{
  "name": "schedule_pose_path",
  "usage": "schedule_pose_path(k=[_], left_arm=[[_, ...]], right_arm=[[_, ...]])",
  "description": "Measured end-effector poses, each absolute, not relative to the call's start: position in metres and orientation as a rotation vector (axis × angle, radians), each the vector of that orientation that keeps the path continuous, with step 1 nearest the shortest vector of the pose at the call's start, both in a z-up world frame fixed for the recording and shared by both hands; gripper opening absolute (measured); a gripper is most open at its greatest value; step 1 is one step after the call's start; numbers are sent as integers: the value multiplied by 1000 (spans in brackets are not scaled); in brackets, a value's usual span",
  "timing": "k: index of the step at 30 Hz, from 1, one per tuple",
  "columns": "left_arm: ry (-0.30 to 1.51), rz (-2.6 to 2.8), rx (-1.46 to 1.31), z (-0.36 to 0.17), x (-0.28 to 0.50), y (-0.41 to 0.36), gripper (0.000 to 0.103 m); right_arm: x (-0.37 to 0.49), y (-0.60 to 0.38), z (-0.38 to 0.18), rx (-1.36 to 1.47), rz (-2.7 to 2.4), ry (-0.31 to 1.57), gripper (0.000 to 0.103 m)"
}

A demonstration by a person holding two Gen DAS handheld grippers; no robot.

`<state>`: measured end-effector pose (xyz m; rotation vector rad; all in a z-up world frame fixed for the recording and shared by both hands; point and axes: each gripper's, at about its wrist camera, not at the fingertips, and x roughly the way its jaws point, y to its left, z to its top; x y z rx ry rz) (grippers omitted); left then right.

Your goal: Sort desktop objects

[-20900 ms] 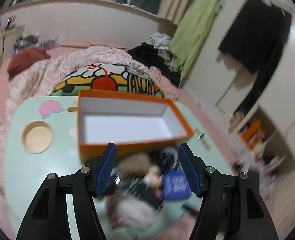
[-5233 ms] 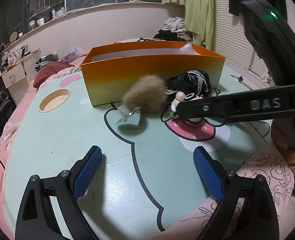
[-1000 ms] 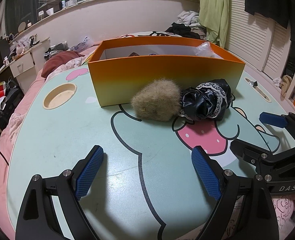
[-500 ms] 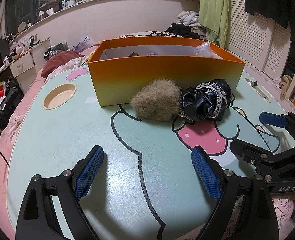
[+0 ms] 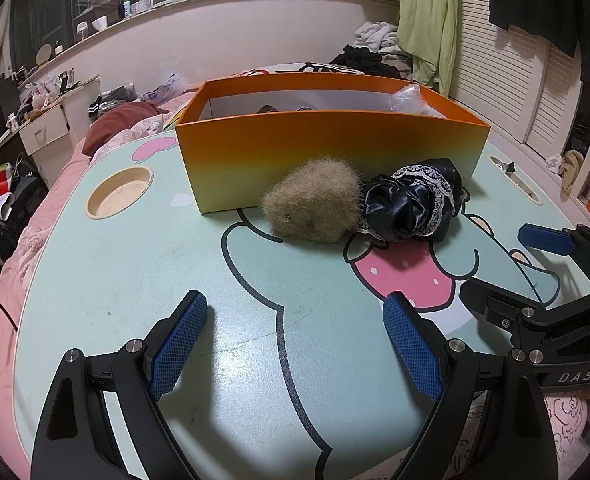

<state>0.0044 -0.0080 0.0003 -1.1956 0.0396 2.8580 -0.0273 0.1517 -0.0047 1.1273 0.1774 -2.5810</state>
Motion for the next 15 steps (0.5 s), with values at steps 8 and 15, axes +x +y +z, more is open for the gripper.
schedule_pose_path(k=[8,15], left_arm=[[40,2858,-1196,0,4,-8,90],[40,2858,-1196,1,4,-8,90]], right_arm=[[-27,150,-4,1128,-2581,178,103],[-27,150,-4,1128,-2583,178,103]])
